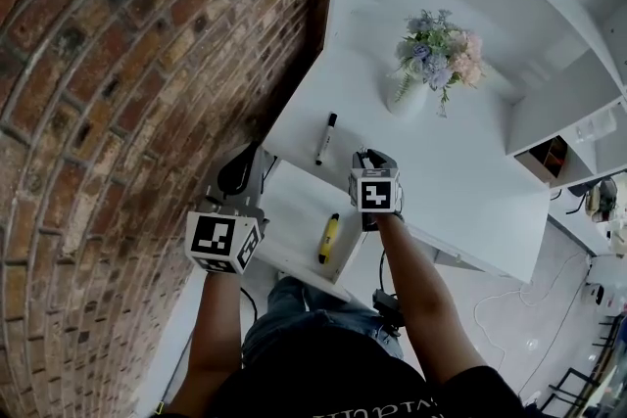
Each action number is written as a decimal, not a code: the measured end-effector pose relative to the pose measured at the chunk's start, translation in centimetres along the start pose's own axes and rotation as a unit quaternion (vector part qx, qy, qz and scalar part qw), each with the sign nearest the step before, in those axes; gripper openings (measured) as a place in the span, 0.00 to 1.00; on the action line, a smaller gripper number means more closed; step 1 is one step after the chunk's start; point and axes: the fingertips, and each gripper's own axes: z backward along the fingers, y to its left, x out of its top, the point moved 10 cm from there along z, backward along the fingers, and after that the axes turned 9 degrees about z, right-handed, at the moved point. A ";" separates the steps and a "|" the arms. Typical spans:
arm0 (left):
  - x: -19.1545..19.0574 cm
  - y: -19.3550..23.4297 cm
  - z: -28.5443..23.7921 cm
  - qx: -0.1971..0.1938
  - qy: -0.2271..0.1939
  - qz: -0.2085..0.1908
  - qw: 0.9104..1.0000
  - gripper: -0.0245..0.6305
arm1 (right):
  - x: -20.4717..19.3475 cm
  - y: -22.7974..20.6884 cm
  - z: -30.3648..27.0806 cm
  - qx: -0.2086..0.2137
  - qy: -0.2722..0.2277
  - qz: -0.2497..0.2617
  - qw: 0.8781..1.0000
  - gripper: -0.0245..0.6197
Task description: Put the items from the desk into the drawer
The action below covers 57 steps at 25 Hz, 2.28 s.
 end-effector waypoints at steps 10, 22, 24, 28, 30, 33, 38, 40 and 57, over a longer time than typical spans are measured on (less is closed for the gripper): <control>0.2 0.3 -0.4 -0.014 -0.012 0.012 1.000 0.04 | 1.5 1.6 8.1 -0.029 -0.106 0.014 0.994 0.22; -0.6 0.6 -0.2 -0.036 0.005 0.021 0.999 0.04 | -0.6 4.7 10.3 -0.017 -0.099 -0.011 0.995 0.22; -1.3 0.7 -0.3 -0.041 0.014 0.024 0.999 0.04 | -1.6 5.7 10.0 -0.007 -0.088 -0.007 0.996 0.22; -3.0 1.1 -0.5 -0.048 0.033 0.029 0.998 0.04 | -3.8 8.3 8.9 0.044 -0.068 0.000 0.997 0.22; -3.9 1.2 -0.4 -0.051 0.044 0.034 0.997 0.04 | -5.1 9.5 8.2 0.083 -0.055 -0.003 0.995 0.23; -5.4 1.4 -0.1 -0.055 0.061 0.040 0.996 0.04 | -7.3 10.8 6.6 0.112 -0.015 -0.014 0.994 0.23; -7.5 1.6 0.5 -0.066 0.083 0.045 0.993 0.04 | -11.2 13.0 3.4 0.132 0.052 -0.011 0.990 0.23; -8.1 1.9 0.5 -0.068 0.090 0.045 0.993 0.04 | -12.5 13.7 2.2 0.141 0.076 -0.012 0.987 0.23; -9.7 2.6 1.8 -0.072 0.091 0.059 0.991 0.04 | -18.3 16.1 -8.7 0.190 0.224 -0.104 0.950 0.23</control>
